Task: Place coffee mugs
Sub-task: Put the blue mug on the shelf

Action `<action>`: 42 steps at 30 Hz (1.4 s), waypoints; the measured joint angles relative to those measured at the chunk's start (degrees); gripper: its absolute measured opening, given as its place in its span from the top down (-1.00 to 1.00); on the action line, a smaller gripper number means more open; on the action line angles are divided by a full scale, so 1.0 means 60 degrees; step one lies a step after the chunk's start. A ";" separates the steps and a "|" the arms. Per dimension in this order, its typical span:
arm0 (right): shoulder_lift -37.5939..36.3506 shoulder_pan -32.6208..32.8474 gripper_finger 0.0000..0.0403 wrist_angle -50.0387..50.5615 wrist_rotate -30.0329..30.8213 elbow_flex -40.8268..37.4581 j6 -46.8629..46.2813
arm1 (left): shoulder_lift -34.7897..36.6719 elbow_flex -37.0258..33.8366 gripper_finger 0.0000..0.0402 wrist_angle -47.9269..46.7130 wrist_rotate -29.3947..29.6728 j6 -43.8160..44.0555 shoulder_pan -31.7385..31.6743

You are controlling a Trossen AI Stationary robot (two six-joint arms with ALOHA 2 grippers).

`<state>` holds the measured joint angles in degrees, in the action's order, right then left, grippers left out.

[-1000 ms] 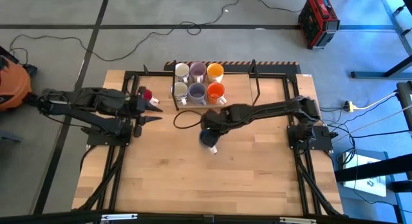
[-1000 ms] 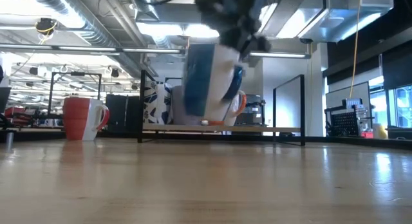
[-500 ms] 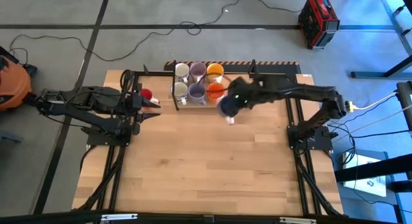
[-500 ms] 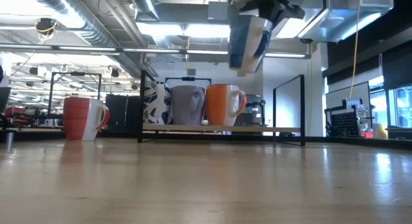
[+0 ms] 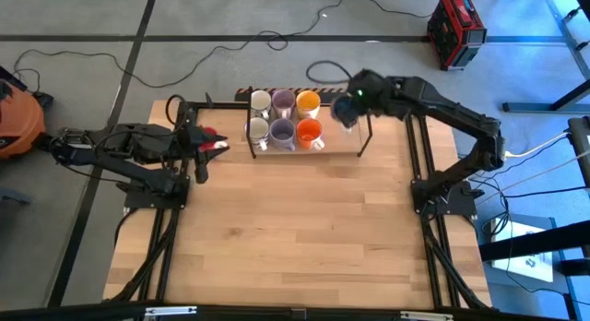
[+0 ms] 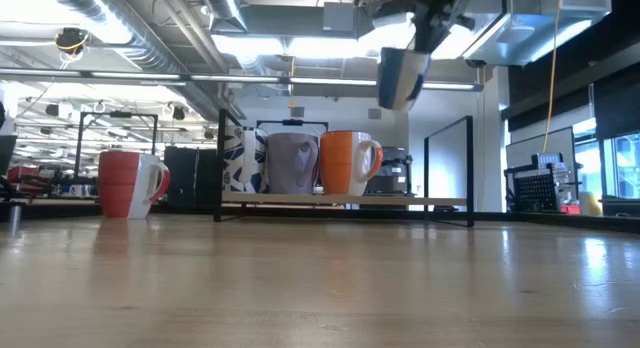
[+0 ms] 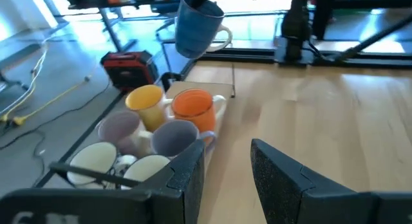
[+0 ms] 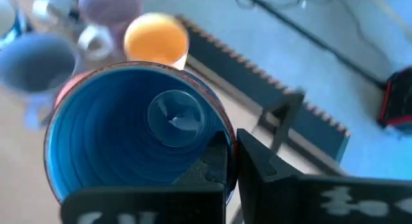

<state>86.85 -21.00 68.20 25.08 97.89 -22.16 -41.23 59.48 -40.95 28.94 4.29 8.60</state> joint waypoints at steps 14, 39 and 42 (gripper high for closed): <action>0.1398 -0.2934 1.00 -0.1305 -0.1501 -0.0004 0.2814 | -0.0031 0.0000 0.40 -0.0011 0.0758 0.1534 0.0000; 0.3647 -0.3132 1.00 -0.1676 -0.2419 -0.0004 0.2635 | -0.0073 -0.0004 0.40 -0.0022 0.0817 0.1277 -0.0004; 0.3755 -0.3132 1.00 -0.1825 -0.2699 -0.0004 0.2486 | -0.0073 -0.0002 0.40 -0.0022 0.0751 0.1264 -0.0001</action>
<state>109.39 -39.79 57.25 8.88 97.86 -7.25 -41.67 59.47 -41.08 33.45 11.88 8.59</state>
